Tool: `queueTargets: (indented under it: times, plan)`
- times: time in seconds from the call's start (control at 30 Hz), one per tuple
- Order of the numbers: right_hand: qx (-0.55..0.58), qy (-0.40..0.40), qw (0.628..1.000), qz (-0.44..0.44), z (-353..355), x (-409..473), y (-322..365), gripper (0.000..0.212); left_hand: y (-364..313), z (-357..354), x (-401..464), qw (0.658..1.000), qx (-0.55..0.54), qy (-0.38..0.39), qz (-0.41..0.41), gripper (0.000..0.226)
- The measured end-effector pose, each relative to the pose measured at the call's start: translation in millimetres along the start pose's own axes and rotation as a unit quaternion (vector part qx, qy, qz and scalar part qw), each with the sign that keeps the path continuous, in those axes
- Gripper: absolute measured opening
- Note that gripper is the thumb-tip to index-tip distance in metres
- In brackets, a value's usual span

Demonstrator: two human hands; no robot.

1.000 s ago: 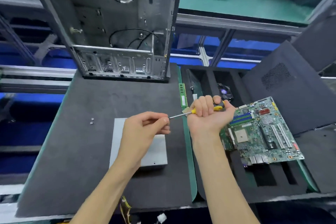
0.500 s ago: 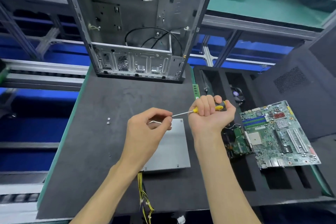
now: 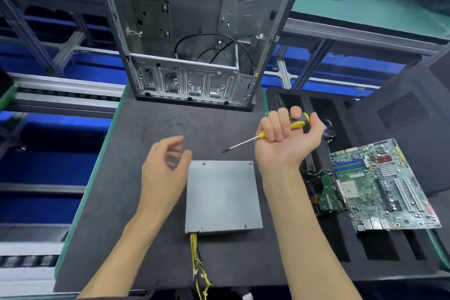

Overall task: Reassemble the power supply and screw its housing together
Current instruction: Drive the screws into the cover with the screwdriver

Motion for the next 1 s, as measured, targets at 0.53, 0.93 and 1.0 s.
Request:
queueTargets:
  times: [0.53, 0.93, 1.0]
  plan:
    - [-0.374, 0.223, 0.900, -0.014, -20.2, -16.0, -92.3, 0.034, 65.7, -19.4, -19.1, 0.988, -0.053, 0.091, 0.116, 0.036]
    - [-0.364, 0.226, 0.903, -0.002, -11.5, -14.3, -98.1, 0.032, 74.4, -20.8, -18.0, 0.987, -0.062, 0.088, 0.120, 0.036]
    - [-0.376, 0.231, 0.898, -0.001, -10.6, -14.8, -99.9, 0.033, 75.0, -21.1, -17.7, 0.987, -0.064, 0.088, 0.120, 0.036]
Point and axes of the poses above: each hand's wrist, its own x-axis towards the middle knuckle, its own z-axis out of the back of the hand, y = z × x, the point moved 8 cm from there along x, towards the middle knuckle, and after that the axes turned 1 degree about z, right-handed, at the moved point
